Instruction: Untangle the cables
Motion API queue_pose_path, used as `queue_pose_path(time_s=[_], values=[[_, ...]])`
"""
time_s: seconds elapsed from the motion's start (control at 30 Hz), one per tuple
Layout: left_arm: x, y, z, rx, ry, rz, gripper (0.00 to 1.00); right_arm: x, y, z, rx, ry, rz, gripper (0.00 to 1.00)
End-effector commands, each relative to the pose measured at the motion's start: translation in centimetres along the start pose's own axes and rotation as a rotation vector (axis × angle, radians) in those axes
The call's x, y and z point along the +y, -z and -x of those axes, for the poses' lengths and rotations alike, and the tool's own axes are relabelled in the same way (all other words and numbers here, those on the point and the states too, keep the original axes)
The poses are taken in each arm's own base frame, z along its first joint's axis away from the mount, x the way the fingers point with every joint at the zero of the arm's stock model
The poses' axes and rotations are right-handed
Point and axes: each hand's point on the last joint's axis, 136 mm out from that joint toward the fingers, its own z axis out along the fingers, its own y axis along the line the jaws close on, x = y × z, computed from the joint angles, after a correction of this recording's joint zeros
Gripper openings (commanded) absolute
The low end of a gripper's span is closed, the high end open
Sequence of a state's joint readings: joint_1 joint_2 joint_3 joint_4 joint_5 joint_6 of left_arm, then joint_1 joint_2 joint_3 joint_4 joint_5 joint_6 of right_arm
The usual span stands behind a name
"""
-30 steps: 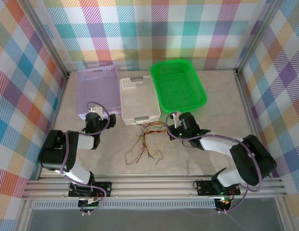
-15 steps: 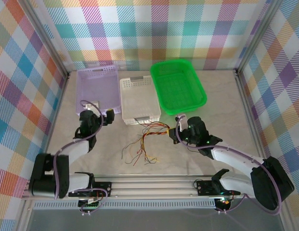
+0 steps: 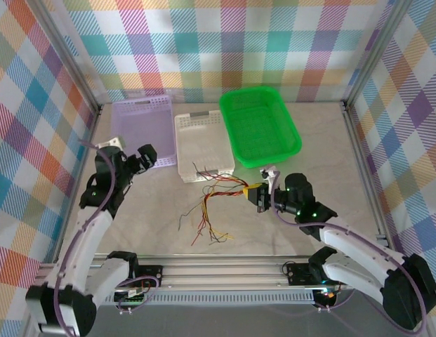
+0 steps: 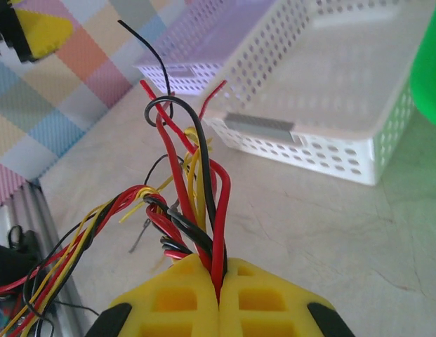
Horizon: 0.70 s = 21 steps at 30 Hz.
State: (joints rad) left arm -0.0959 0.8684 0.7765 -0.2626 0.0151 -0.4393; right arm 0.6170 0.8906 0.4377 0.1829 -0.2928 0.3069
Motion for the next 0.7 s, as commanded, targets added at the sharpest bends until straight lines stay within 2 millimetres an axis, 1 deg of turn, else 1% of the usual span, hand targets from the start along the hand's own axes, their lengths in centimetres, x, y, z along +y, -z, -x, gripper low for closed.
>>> queue_pose_path(time_s=[0.0, 0.1, 0.17, 0.3, 0.37, 0.5, 0.6, 0.67], values=[[-2.7, 1.3, -2.1, 0.082, 0.19, -0.184, 1.0, 2.1, 0.9, 1.5, -0.035, 0.018, 0.074, 0.0], [-4.6, 2.0, -2.7, 0.104, 0.253, -0.299, 1.0, 2.8, 1.1, 2.1, -0.036, 0.026, 0.098, 0.0], [-5.8, 2.4, -3.6, 0.14, 0.254, -0.355, 1.0, 3.3, 1.0, 2.6, -0.039, 0.015, 0.124, 0.0], [-8.3, 3.1, -6.7, 0.247, 0.249, -0.452, 1.0, 4.5, 1.2, 4.3, -0.059, -0.01, 0.166, 0.0], [-9.4, 3.6, -8.2, 0.268, 0.245, -0.498, 1.0, 5.0, 1.1, 4.8, -0.056, -0.019, 0.184, 0.0], [-11.9, 4.9, -11.0, 0.313, 0.21, -0.569, 1.0, 5.3, 0.6, 5.8, -0.035, -0.05, 0.189, 0.0], [-12.8, 5.4, -12.5, 0.332, 0.183, -0.585, 1.0, 5.9, 0.3, 5.9, -0.006, -0.065, 0.224, 0.0], [-13.0, 5.5, -12.9, 0.333, 0.175, -0.585, 1.0, 6.4, 0.3, 6.1, -0.005, -0.071, 0.249, 0.0]])
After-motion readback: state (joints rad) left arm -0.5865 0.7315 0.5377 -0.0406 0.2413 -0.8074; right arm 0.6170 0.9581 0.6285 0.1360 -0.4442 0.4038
